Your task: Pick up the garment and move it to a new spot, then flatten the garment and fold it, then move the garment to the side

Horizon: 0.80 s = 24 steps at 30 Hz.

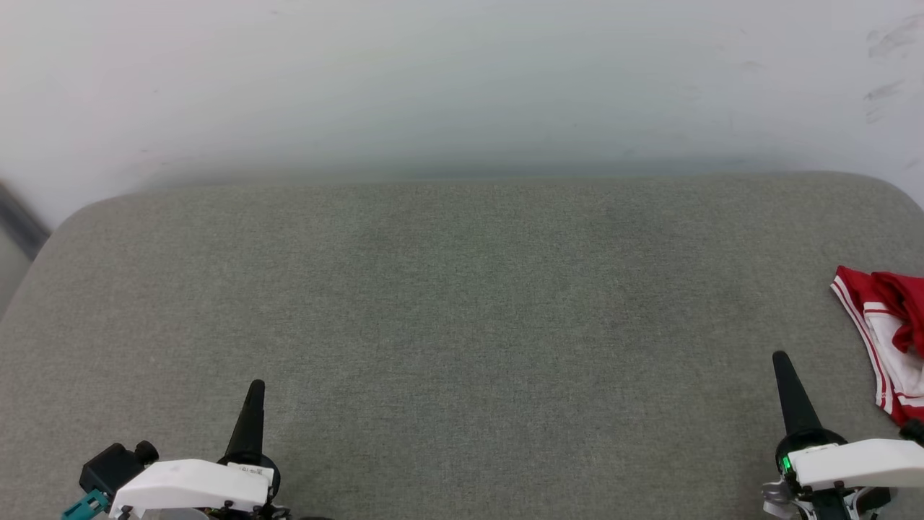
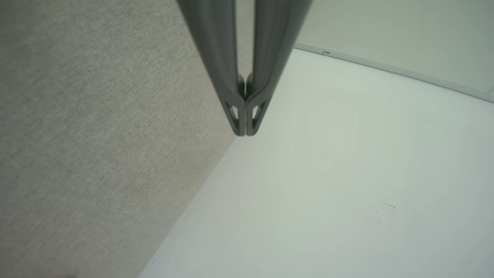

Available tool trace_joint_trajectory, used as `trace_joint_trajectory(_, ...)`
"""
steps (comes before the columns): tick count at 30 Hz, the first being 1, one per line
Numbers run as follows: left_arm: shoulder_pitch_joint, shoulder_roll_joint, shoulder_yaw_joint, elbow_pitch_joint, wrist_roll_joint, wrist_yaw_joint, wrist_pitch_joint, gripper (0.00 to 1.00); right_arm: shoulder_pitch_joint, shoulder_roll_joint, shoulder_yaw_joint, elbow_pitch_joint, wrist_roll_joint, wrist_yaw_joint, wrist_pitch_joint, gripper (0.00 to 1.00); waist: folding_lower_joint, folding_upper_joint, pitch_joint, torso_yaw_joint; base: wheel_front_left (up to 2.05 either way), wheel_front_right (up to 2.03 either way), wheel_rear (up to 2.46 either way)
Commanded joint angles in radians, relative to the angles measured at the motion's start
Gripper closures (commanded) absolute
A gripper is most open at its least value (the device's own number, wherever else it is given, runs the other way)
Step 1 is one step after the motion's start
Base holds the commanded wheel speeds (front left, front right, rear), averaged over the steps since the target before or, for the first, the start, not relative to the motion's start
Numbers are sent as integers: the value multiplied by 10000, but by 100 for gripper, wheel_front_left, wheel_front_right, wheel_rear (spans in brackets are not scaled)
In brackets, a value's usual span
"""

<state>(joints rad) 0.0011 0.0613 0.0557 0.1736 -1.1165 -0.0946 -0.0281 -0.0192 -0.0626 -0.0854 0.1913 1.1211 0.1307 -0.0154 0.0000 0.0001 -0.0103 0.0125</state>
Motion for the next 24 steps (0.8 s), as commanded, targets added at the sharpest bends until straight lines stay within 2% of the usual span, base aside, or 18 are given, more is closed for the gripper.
trace_joint_trajectory(1, -239, 59, 54, -20, -298, -46, 88, 100, -285, 22, -29, -46, 295, 2, 71, 100, 0, -1, 4, -3, 0, 0, 0)
trace_joint_trajectory(24, -675, 44, 234, 325, -2537, -218, 661, 100, -594, 58, -133, 228, 2469, 1, 641, 100, 0, -1, 56, -52, 0, 0, 0)
